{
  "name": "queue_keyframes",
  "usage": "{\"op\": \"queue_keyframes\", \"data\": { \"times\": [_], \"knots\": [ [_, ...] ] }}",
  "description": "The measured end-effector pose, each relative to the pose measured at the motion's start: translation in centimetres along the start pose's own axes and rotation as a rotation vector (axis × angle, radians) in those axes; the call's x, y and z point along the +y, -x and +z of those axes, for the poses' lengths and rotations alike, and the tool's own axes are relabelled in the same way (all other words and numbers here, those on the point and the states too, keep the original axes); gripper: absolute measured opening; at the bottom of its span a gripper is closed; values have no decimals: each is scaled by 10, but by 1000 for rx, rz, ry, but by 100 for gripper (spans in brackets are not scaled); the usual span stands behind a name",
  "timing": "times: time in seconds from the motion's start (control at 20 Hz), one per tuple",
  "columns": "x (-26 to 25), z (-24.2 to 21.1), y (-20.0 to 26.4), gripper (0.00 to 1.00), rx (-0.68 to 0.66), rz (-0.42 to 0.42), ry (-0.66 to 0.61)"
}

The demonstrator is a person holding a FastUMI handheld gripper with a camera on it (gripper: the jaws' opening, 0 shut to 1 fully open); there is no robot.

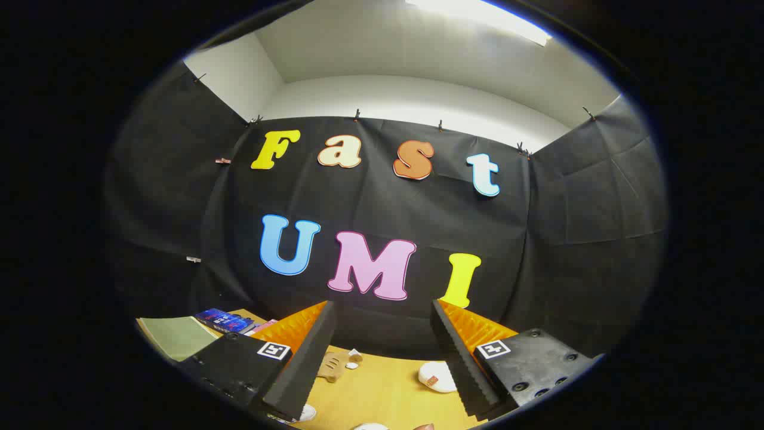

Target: Open the storage box then place both shoes into the box .Put the left shoe in first, then the right shoe, with the right side of both shoes facing outward in a uniform manner.

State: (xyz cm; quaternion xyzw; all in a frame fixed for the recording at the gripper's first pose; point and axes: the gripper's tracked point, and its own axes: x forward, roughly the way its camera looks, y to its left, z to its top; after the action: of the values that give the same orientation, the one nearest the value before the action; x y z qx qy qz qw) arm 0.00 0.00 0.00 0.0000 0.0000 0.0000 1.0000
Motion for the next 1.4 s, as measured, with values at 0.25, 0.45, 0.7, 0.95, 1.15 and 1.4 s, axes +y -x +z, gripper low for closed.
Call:
{"op": "queue_keyframes", "data": {
  "times": [0.25, 0.45, 0.7, 0.95, 1.15, 1.4],
  "knots": [
    [35, -13, -17, 97, 9, 89, 21],
    [36, -9, -5, 97, 21, 53, 4],
    [28, -5, 9, 97, 42, -2, 67],
    [56, -8, -7, 97, 42, 104, 60],
    [65, -25, -8, 97, 76, 170, 13],
    [109, -46, 3, 97, 134, 286, -68]
  ]
}}
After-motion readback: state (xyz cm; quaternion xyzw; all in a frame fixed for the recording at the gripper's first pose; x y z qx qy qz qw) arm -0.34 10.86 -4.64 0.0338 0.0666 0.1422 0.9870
